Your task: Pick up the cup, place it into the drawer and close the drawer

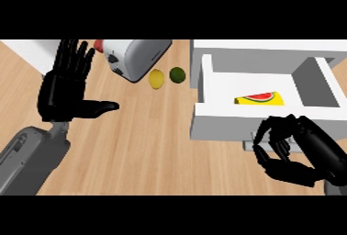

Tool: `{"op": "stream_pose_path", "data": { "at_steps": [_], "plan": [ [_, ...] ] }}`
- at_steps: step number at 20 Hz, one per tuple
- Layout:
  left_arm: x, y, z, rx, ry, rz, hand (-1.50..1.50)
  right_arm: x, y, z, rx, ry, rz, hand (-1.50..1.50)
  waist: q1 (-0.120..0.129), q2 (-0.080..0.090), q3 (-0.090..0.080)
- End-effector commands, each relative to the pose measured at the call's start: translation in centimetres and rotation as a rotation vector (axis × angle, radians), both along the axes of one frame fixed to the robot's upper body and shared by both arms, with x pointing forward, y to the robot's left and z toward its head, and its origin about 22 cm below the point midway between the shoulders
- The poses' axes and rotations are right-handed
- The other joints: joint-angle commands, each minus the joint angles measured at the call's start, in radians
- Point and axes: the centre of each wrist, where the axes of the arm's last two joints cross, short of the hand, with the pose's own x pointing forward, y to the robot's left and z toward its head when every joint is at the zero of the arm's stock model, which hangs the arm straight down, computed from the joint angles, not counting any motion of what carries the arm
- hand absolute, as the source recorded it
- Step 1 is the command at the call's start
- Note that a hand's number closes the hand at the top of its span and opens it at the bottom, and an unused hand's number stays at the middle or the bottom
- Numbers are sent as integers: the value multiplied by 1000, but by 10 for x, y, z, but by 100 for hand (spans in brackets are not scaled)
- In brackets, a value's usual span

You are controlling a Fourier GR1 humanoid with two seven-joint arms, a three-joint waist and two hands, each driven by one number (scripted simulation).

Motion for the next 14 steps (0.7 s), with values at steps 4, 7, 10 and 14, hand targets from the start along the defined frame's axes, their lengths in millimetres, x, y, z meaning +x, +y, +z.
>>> {"op": "stream_pose_path", "data": {
  "at_steps": [4, 7, 10, 14],
  "plan": [
    [-24, 45, -15, -2, -5, 12, -150, 36, 14, -48, -245, -44, 3, 150, -6, 6, 0],
    [-46, 60, -29, 11, 8, 15, -150, 47, 43, -60, -263, -16, -2, 150, -10, 4, 0],
    [-56, 68, -28, -3, 22, 30, -150, 58, 42, -73, -296, 3, -12, -150, -20, 3, 0],
    [-61, 87, -35, -1, -4, 26, -150, 80, 28, -109, -365, 22, -19, -150, -15, 6, 0]
  ]
}}
